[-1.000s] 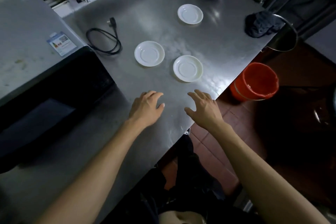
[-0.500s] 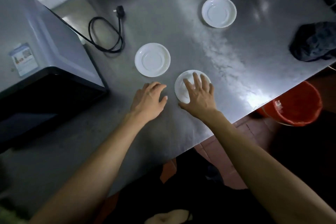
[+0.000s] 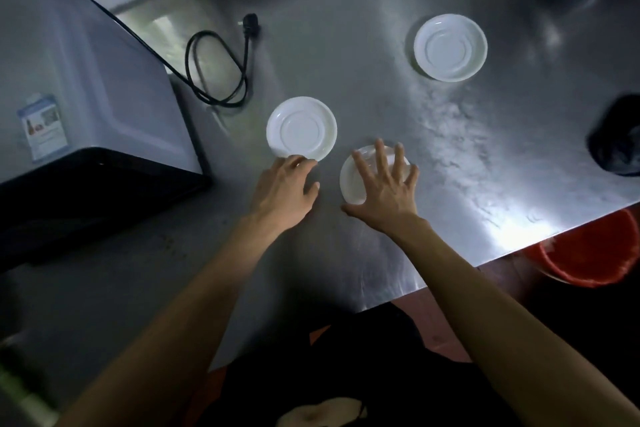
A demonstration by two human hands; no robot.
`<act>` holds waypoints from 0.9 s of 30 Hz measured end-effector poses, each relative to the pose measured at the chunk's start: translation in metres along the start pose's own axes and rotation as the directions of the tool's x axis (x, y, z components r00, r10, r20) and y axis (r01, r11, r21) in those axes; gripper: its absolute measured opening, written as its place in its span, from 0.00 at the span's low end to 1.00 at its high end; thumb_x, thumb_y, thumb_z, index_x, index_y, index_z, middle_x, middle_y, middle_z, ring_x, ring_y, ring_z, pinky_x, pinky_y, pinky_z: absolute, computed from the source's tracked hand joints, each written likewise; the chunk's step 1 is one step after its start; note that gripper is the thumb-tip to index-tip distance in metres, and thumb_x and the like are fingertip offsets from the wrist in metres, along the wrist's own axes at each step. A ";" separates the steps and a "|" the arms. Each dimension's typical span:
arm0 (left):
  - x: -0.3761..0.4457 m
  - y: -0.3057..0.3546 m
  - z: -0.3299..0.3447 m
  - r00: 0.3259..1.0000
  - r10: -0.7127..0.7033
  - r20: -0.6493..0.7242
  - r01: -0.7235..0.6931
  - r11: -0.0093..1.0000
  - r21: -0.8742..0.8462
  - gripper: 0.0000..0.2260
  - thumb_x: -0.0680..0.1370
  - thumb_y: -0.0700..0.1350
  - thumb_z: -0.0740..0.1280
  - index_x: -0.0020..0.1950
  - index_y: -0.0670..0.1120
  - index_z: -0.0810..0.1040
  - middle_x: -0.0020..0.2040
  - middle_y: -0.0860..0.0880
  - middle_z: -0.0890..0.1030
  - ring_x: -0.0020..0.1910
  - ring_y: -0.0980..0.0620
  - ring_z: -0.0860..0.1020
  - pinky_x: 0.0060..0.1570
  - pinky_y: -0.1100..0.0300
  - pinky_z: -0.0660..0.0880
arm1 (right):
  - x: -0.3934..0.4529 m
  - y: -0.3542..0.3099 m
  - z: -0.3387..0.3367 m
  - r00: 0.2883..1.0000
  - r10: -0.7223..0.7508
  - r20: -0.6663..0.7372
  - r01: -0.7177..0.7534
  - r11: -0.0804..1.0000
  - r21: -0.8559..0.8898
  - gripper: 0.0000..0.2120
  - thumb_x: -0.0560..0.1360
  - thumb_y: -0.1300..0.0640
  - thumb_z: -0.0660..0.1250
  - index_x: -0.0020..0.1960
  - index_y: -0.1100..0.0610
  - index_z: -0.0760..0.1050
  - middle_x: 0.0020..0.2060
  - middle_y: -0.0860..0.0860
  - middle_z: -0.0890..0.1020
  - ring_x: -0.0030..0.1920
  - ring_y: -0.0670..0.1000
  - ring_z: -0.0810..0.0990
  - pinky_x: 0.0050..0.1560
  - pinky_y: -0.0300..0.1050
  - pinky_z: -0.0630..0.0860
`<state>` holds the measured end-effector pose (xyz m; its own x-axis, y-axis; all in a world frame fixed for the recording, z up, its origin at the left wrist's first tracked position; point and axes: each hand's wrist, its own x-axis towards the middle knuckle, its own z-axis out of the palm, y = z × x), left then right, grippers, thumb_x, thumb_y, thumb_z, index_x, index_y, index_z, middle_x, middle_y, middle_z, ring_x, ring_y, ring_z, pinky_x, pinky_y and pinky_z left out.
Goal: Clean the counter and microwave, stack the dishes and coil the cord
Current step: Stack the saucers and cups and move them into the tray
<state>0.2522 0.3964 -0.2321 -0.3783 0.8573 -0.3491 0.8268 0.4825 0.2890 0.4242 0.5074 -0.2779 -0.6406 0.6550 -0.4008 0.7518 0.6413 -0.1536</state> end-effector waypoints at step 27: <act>0.110 -0.009 -0.006 0.991 -0.101 0.087 0.083 0.979 0.187 0.54 0.61 0.72 0.72 0.78 0.59 0.47 0.78 0.46 0.50 0.77 0.38 0.51 0.65 0.32 0.64 | 0.102 0.010 -0.036 0.993 0.002 -0.117 0.004 0.999 0.049 0.52 0.60 0.24 0.68 0.77 0.43 0.54 0.77 0.53 0.54 0.77 0.62 0.52 0.69 0.69 0.59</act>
<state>0.2012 0.4875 -0.2681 -0.4222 0.7856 -0.4523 0.8556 0.5102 0.0876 0.3609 0.5954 -0.2878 -0.6533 0.6984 -0.2925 0.7559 0.6235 -0.1995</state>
